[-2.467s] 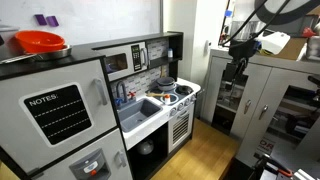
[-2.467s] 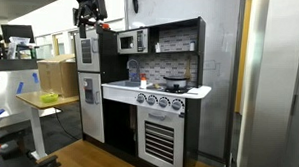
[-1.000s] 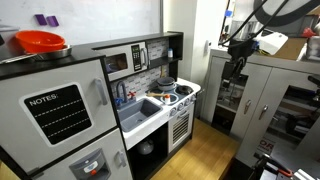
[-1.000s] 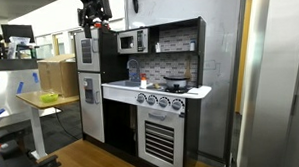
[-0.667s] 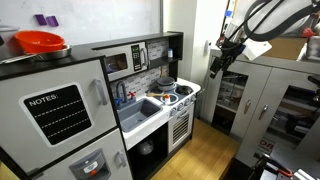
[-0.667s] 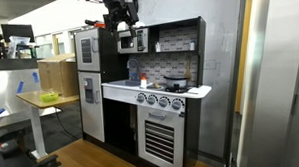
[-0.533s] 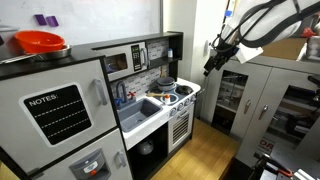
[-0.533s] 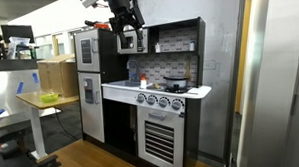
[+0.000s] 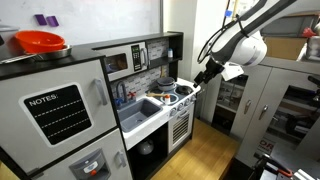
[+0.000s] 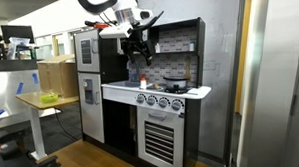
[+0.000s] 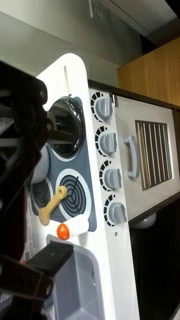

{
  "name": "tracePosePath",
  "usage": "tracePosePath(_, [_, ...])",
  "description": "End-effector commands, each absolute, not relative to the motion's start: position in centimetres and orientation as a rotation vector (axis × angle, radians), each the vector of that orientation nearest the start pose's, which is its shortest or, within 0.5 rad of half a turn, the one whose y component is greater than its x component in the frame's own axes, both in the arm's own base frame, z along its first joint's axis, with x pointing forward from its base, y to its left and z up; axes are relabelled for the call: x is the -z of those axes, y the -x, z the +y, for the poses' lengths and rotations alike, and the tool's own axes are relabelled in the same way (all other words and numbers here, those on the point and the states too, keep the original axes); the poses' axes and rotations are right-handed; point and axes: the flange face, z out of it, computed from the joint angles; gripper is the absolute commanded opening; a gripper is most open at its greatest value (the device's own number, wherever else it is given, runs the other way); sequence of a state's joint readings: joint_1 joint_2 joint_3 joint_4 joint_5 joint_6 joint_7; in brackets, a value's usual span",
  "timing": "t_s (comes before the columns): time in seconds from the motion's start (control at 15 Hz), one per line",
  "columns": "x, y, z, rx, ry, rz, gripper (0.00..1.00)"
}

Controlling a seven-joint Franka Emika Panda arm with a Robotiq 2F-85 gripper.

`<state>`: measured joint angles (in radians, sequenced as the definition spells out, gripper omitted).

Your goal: Put the lid on the gray pot

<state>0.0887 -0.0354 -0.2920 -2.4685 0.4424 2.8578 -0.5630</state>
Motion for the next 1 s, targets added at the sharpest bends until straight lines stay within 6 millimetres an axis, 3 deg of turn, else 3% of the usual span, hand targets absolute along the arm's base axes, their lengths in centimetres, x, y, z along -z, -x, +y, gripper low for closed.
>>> tracePosePath(0.0, [-34.7, -49.2, -12.7, 0.712, 3.008, 0.059, 1.00])
tracePosePath(0.4, [-34.9, -49.5, -12.5, 0.714, 3.003, 0.048, 1.00])
tracePosePath(0.93, [-34.7, -52.2, -18.3, 0.766, 2.964, -0.078, 1.00])
